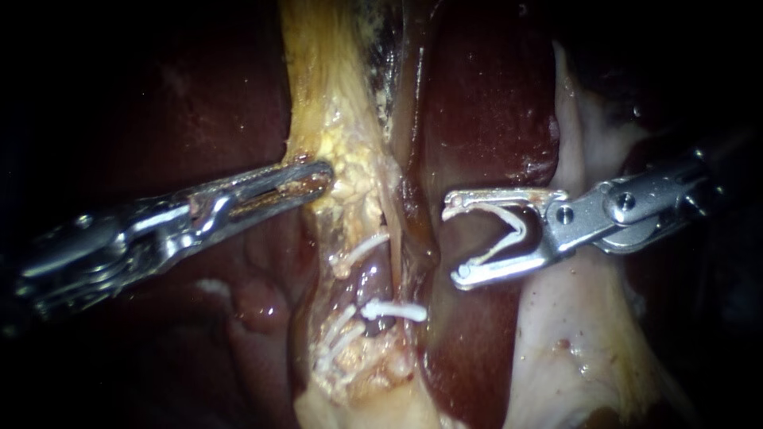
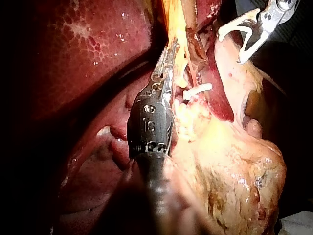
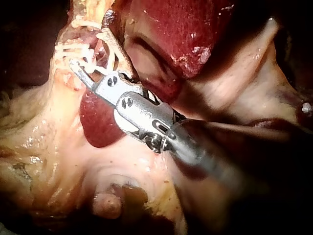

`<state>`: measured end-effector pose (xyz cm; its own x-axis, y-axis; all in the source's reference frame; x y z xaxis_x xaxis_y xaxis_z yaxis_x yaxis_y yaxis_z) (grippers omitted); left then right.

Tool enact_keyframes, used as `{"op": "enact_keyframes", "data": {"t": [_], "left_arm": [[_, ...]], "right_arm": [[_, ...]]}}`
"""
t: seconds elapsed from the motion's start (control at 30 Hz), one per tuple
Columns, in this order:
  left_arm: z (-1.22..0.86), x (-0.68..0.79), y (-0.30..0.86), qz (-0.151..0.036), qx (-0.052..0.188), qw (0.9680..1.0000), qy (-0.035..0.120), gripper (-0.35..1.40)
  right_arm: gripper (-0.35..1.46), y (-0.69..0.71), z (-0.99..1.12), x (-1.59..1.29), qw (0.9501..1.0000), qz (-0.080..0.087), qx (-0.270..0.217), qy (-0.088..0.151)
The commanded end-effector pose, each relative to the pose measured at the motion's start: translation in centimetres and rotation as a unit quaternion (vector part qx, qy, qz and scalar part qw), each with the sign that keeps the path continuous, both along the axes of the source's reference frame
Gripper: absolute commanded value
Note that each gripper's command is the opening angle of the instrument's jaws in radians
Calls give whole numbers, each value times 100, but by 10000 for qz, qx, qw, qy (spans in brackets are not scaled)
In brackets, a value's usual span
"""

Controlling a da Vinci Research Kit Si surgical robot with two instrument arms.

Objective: Clipping second clip right tube

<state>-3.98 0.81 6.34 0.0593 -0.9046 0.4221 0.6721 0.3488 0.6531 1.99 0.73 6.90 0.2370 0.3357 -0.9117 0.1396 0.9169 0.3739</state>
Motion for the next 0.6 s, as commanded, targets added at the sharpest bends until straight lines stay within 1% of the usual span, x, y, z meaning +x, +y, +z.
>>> {"op": "enact_keyframes", "data": {"t": [0.03,0.1,0.17,0.2,0.23,0.27,0.3,0.33,0.37,0.43,0.5,0.57,0.6], "left_arm": [[-1,0,0,1,2,10000,-3,-35],[-3,0,0,2,6,10000,-5,-35],[-10,3,2,6,22,10000,-11,-35],[-16,6,4,12,39,10000,-18,-35],[-22,8,5,27,59,10000,-35,-35],[-29,11,7,26,69,10000,-52,-35],[-36,15,10,-8,53,10000,-71,-35],[-45,19,12,-48,36,9999,-101,-35],[-52,22,14,-67,32,9999,-117,-35],[-66,28,15,-135,0,9998,-156,-35],[-77,33,14,-165,-11,9997,-179,-35],[-85,36,12,-174,-10,9997,-189,-35],[-87,37,12,-181,-16,9996,-199,-35]], "right_arm": [[60,-2,0,0,10000,23,51,-20],[60,-3,1,0,9997,38,221,-41],[60,-8,6,2,9982,69,581,-88],[60,-11,9,4,9969,87,772,-115],[60,-15,15,7,9944,93,1047,-144],[60,-20,20,10,9906,116,1347,-188],[60,-25,26,13,9875,137,1553,-223],[60,-30,32,17,9855,146,1674,-243],[60,-38,42,23,9819,162,1870,-262],[60,-50,58,32,9764,128,2123,-368],[60,-62,76,43,9730,80,2249,-505],[60,-70,92,52,9705,88,2326,-622],[60,-72,96,54,9700,93,2341,-644]]}}
